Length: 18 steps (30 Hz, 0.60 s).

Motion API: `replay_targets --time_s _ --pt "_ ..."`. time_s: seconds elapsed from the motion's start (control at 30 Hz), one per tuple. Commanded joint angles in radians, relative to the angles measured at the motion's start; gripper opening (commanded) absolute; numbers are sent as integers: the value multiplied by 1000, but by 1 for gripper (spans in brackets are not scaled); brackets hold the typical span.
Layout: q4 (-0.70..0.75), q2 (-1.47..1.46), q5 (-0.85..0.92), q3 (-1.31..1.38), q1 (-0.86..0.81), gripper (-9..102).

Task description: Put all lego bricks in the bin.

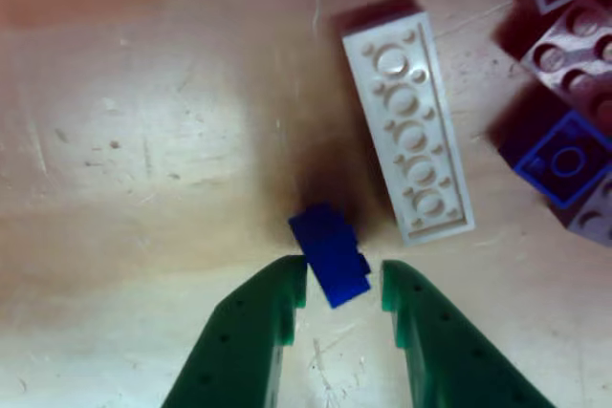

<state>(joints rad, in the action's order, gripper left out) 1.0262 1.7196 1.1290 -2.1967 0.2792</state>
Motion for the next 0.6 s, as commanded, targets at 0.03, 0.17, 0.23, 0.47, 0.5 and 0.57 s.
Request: replay_targets --time_s 0.03,0.17,0.23,0.47,0.5,0.57 --pt "-34 5 26 11 -31 0" --pt "-38 81 -46 8 -38 0" --pt "51 209 -181 37 -15 0" --pt "365 614 -350 400 -221 0" --pt "356 615 -307 411 -308 0" --pt "255 606 -202 347 -486 0"
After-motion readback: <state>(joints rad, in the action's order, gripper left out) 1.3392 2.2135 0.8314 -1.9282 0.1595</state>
